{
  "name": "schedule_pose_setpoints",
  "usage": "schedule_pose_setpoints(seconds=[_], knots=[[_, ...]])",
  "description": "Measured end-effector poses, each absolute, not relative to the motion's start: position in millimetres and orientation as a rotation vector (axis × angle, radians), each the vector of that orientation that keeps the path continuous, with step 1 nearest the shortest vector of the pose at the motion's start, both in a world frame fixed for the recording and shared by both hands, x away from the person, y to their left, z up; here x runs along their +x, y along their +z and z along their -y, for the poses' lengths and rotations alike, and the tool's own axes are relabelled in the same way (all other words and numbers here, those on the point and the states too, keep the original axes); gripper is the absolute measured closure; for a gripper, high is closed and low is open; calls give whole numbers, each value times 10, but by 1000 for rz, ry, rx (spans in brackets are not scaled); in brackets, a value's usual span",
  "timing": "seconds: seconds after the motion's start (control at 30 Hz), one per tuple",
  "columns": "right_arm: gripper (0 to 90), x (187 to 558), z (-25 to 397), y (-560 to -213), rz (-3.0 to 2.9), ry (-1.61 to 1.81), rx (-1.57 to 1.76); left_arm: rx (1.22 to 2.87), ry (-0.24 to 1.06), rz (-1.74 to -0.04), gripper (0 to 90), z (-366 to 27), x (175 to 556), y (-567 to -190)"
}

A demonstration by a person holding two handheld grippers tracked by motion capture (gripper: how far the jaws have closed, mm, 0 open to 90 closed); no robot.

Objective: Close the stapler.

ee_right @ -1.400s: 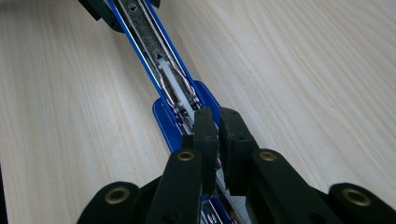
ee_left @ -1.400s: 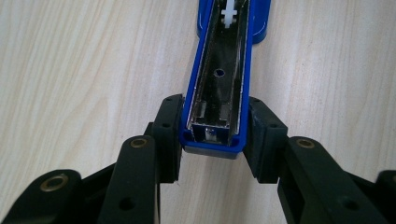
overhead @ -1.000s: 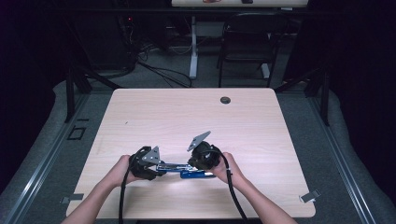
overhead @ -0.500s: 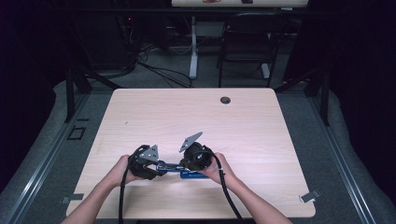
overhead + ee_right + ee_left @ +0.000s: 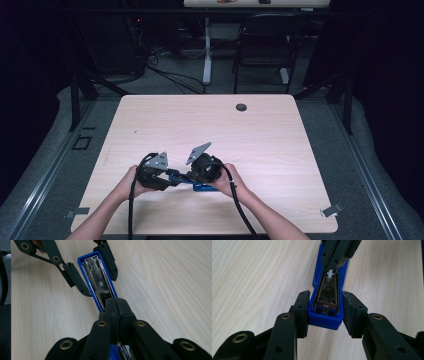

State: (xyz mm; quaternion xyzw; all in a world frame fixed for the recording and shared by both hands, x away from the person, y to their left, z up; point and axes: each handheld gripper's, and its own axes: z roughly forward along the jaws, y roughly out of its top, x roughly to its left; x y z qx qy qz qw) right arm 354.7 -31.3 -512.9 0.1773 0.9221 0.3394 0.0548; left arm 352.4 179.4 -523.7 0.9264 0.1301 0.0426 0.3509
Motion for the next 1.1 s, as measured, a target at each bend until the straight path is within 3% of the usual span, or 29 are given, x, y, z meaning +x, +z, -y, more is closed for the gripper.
schedule_pose_setpoints(seconds=[0.37, 0.5, 0.8, 1.1], knots=[[900, 3546, 243, -5181, -2813, 999, 499, 2433, 72, -380, 561, -1832, 3541, -5271], [900, 3567, 271, -5190, -2818, 1007, 506, 2446, 38, -376, 610, -1866, 3550, -5331], [900, 3532, 325, -5116, -2797, 1020, 494, 2384, 112, -331, 694, -1757, 3507, -5278], [900, 3529, 469, -5029, -2771, 1026, 511, 2309, 173, -344, 639, -1660, 3476, -5284]])
